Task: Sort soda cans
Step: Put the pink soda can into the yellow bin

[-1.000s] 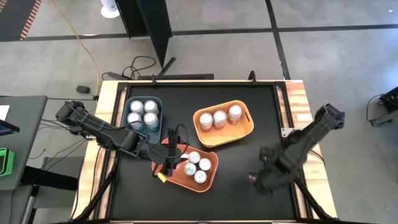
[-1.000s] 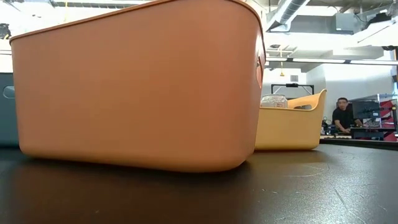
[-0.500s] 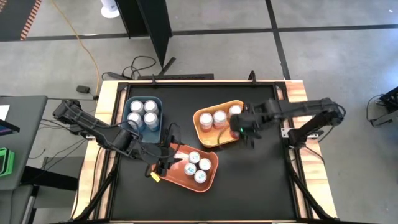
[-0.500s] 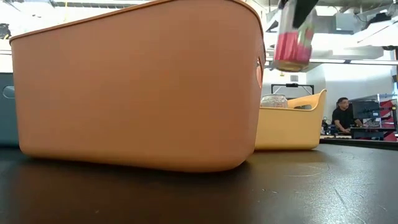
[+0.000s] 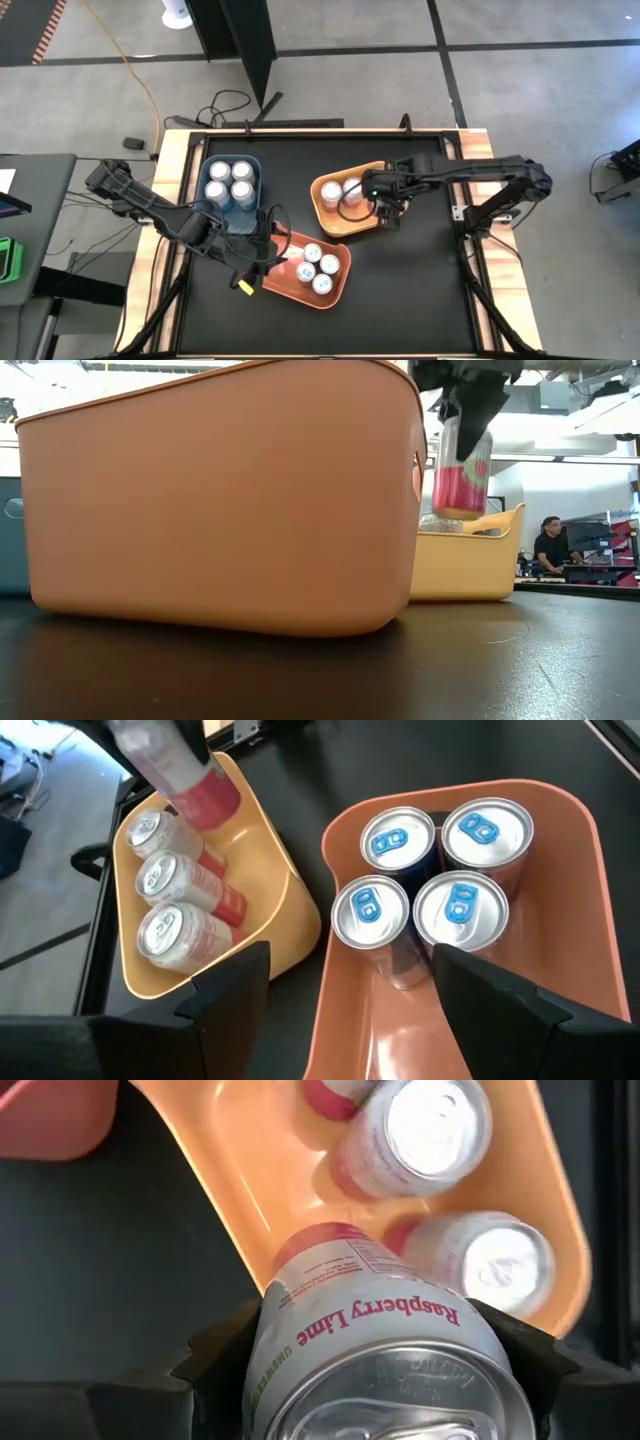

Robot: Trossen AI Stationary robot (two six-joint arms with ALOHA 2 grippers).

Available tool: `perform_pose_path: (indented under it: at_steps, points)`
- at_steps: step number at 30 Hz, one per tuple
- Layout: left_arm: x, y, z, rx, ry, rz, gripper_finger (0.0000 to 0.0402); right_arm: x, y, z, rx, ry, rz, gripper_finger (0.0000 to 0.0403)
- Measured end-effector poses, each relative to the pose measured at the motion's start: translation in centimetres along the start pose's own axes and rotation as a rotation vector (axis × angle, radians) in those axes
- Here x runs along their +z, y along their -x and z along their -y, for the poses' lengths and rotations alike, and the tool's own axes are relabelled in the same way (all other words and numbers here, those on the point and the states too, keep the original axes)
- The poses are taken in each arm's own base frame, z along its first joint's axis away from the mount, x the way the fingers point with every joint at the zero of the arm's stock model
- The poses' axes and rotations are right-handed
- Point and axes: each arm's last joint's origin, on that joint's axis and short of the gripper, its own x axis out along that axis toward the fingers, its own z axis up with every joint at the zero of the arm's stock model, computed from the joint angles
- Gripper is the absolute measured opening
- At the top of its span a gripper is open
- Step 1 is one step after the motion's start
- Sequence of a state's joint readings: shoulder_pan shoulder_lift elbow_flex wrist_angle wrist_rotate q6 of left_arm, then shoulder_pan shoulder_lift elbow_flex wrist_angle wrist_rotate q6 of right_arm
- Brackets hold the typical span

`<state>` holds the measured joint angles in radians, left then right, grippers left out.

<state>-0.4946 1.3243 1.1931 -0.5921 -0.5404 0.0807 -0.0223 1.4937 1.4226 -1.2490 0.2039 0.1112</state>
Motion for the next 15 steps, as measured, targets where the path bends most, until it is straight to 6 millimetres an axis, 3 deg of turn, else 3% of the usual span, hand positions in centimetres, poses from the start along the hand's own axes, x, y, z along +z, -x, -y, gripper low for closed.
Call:
perform_pose_path:
  at_steps: [15]
  points:
    - [0.1, 0.0, 0.0, 0.0, -0.024, 0.005, 0.0275, -1.5, -5.3, -0.1, -0.015, -0.072, -0.049, 0.031]
